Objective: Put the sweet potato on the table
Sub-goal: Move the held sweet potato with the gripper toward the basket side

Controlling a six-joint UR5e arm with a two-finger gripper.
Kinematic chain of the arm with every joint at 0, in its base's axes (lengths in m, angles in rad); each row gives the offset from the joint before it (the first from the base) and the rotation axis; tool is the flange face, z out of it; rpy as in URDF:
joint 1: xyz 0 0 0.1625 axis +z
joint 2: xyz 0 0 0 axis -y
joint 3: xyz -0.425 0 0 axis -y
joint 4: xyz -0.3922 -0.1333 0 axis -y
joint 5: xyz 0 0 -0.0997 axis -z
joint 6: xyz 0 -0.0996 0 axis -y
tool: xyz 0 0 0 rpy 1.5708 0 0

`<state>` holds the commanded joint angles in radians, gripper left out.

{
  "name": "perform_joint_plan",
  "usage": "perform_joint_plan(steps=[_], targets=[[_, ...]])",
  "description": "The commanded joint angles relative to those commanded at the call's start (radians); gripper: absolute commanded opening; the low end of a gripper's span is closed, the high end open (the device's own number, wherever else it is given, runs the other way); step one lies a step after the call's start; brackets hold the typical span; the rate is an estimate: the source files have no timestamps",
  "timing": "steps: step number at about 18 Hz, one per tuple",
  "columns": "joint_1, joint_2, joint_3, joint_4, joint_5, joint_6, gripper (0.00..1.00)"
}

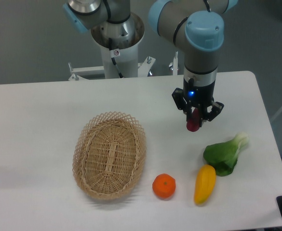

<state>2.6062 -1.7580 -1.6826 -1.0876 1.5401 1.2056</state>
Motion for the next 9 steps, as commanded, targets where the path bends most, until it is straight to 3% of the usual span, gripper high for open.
perform_joint_plan(steps=[9], targets=[[0.021, 0.019, -0.137, 0.005, 0.006, 0.189, 0.37]])
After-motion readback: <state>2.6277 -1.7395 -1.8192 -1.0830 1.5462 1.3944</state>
